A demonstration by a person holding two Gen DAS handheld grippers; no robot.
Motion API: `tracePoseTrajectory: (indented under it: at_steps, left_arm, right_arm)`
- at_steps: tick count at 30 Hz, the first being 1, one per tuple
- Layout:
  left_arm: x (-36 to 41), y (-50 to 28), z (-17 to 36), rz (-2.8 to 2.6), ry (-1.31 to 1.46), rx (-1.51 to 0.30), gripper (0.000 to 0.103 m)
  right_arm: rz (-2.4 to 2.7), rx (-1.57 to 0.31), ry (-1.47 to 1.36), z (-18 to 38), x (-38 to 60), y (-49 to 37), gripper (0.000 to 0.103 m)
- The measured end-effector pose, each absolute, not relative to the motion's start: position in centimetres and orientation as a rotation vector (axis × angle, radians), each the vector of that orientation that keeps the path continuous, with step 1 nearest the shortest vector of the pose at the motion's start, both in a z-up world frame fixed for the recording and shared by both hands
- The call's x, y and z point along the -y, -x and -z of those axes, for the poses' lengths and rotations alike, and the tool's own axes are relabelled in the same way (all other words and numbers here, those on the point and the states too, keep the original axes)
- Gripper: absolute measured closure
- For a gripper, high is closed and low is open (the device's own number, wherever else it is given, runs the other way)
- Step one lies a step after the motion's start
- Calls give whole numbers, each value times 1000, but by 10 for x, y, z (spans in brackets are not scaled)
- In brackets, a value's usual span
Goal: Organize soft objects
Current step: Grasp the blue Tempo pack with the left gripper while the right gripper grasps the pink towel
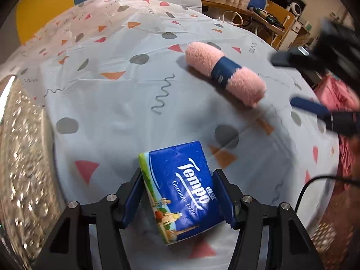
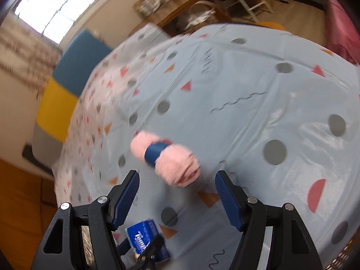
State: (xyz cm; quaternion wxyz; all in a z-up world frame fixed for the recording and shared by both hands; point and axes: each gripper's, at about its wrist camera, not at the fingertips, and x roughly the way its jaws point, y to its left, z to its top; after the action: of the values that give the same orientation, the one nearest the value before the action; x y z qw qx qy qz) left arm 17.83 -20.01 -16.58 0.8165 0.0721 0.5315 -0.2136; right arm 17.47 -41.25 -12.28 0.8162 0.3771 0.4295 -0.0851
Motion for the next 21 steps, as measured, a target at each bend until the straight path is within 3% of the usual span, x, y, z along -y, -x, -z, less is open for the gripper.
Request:
tracePoseTrajectory:
  at_steps: [7,13,14,15,21]
  left_arm:
    - [198,-169,169,467,-193,-1078,43]
    - [194,-163,169,469,-183,-1051,43]
    - [193,-162,169,472,-184,-1046,43]
    - [192,-161,169,474,-183,-1042,44]
    - [190,-156,168,469,-189,-1017,51]
  right_arm:
    - [91,-1051,-299,109,363,-235,32]
    - [100,-1172,-43,143,345,-278,32]
    - [101,-1184,-31,150,346,-280,37]
    - [107,-1187,-36,155,348,-280,57]
    - [59,-1235,-111,157,350,-252,63]
